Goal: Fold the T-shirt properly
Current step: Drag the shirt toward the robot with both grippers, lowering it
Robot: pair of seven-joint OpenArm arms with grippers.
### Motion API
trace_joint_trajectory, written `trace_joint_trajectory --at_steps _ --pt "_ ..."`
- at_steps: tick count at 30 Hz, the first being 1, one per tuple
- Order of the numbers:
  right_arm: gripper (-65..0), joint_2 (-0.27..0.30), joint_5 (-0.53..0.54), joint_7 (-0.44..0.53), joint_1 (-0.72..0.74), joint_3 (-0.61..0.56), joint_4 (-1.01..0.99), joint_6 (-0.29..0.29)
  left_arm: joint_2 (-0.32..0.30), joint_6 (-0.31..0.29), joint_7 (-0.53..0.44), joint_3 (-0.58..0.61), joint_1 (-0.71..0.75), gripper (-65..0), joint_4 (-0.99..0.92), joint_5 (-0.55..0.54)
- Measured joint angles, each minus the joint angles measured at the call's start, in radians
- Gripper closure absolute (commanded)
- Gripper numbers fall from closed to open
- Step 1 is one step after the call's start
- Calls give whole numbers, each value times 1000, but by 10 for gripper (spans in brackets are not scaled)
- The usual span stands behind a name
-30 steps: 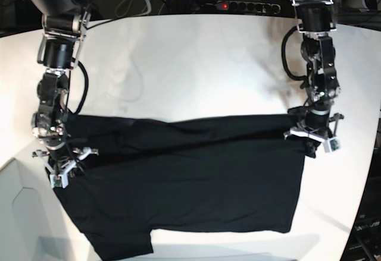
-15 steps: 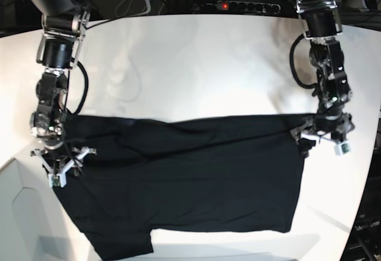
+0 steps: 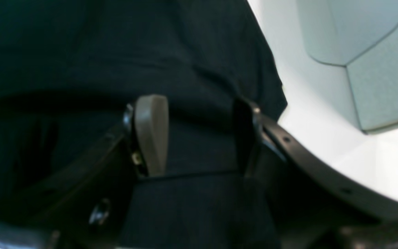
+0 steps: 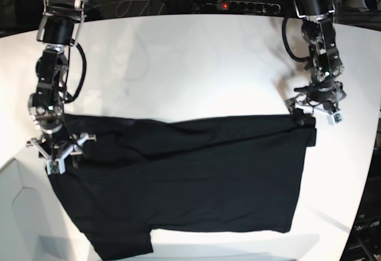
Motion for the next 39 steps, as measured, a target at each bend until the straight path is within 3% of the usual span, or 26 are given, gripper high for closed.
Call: trace_joint_trajectory --at_steps 4,7,15,17,19,23,28,30,32,35,39 --pt "-308 0 3 -1 -51 10 78 0 11 1 -1 2 -41 -650 -31 0" --pt "-308 2 5 -1 -92 78 137 0 9 1 -6 18 -68 -650 -58 -2" --pt "-320 16 0 0 -167 211 88 -2 4 1 -39 81 -103 -633 -103 6" --pt "-320 16 3 -6 -177 222 53 0 1 1 -42 97 -103 -579 -103 8" --pt "-320 22 6 3 -172 230 9 -1 -2 1 -43 120 -101 -481 -103 10" --pt "-320 28 8 6 -158 232 -79 0 -1 1 -40 129 -101 -230 -102 4" --pt "-308 42 8 42 -136 227 -155 -2 1 1 -38 128 -101 -87 -103 1" --pt "-263 41 7 43 -135 227 -174 -1 2 1 -34 127 -101 0 -103 -6" --pt "-181 41 10 50 -140 228 -178 -1 3 1 -34 126 -100 0 -103 -7" --pt "-4 43 11 46 -140 228 -176 0 -10 0 -23 127 -89 0 -90 -11" --pt "0 70 9 37 -140 231 -164 0 -29 -10 11 128 -44 0 -28 -17"
